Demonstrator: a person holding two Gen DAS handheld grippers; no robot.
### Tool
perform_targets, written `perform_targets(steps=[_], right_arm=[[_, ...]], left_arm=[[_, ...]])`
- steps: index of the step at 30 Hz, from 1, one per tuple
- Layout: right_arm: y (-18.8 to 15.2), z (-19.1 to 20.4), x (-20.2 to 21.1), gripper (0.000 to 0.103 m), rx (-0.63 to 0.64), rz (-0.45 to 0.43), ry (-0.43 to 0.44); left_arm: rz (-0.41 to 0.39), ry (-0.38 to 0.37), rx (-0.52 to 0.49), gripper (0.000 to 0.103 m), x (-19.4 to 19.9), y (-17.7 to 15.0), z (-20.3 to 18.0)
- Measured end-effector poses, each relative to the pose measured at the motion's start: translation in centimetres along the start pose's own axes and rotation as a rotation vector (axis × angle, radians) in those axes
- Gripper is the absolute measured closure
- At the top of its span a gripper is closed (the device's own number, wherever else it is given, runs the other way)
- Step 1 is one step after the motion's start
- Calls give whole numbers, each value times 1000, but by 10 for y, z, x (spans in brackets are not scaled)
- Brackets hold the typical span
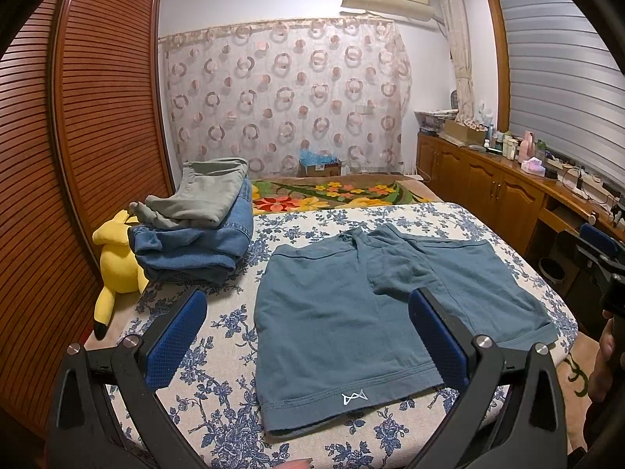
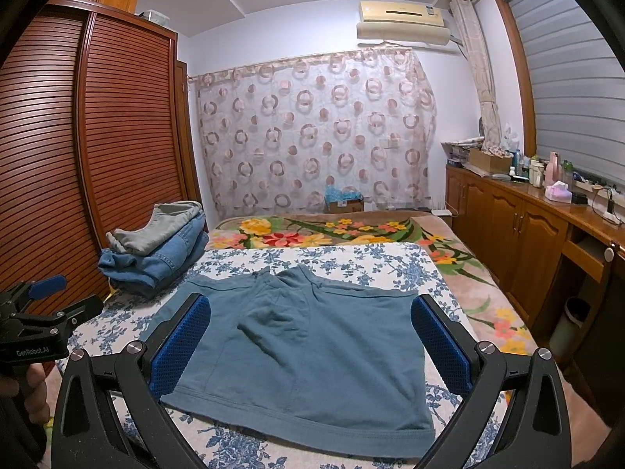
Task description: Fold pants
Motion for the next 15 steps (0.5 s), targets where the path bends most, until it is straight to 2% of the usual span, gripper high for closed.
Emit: perform_targets(steps=[15], right_arm=[[-1, 1, -1, 1, 1, -3, 1]], left_arm=[[-5, -1, 1, 0, 4, 1, 1]])
Point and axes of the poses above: each gripper's, at about its wrist camera, not at the fingertips, and x roughly against the way its jaws point, z to its left, y to its top, the point moved 7 cm from there along -x, roughly the way its jaws point, and after that the axes turned 13 degrees about y, right-handed, at the moved point
